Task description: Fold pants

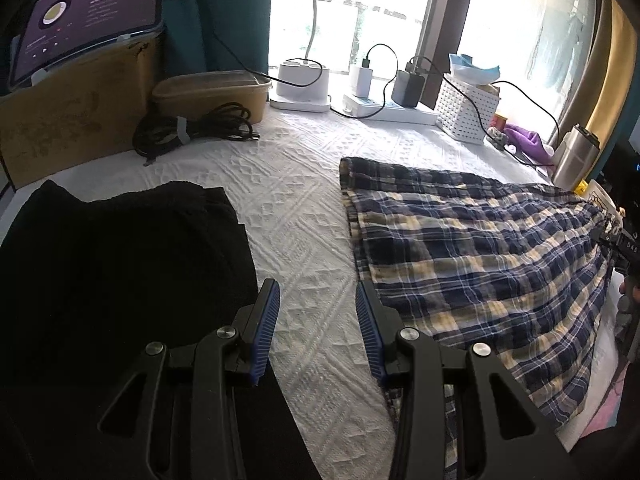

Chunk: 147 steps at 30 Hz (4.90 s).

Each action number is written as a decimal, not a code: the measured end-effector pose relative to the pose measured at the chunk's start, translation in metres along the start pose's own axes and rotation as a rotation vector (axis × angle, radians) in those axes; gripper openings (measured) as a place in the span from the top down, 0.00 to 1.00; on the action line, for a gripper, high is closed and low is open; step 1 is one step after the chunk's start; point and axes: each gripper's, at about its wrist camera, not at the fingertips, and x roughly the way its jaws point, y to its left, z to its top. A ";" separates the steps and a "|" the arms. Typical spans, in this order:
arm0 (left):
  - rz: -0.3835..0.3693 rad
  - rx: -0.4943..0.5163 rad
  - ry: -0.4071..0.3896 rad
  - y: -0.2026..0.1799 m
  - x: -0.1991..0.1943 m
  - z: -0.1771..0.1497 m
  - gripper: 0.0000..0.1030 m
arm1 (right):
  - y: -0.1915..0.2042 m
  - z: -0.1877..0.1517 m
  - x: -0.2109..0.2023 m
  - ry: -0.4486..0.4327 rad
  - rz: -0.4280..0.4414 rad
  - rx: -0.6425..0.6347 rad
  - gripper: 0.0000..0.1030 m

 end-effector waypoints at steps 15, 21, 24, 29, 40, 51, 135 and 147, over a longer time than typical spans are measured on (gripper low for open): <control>-0.015 0.021 -0.023 -0.012 -0.004 0.005 0.62 | -0.010 0.002 -0.018 -0.044 0.026 0.011 0.79; -0.021 0.027 -0.048 -0.014 -0.014 0.005 0.62 | -0.006 0.007 -0.038 -0.089 0.048 -0.002 0.85; -0.018 0.041 -0.065 -0.015 -0.020 0.006 0.62 | 0.000 0.010 -0.048 -0.119 0.069 -0.018 0.86; -0.003 0.065 -0.087 -0.011 -0.027 0.011 0.62 | 0.013 0.016 -0.063 -0.157 0.085 -0.034 0.86; 0.012 0.062 -0.129 0.014 -0.042 0.011 0.62 | 0.073 0.026 -0.084 -0.219 0.114 -0.141 0.86; -0.021 0.025 -0.150 0.038 -0.049 0.006 0.62 | 0.140 0.022 -0.077 -0.201 0.158 -0.250 0.86; -0.123 0.060 0.031 -0.070 -0.020 -0.005 0.61 | 0.159 -0.097 -0.040 0.147 0.422 -0.421 0.31; -0.145 0.059 0.024 -0.072 -0.009 -0.015 0.61 | 0.104 -0.088 -0.044 0.119 0.369 -0.260 0.52</control>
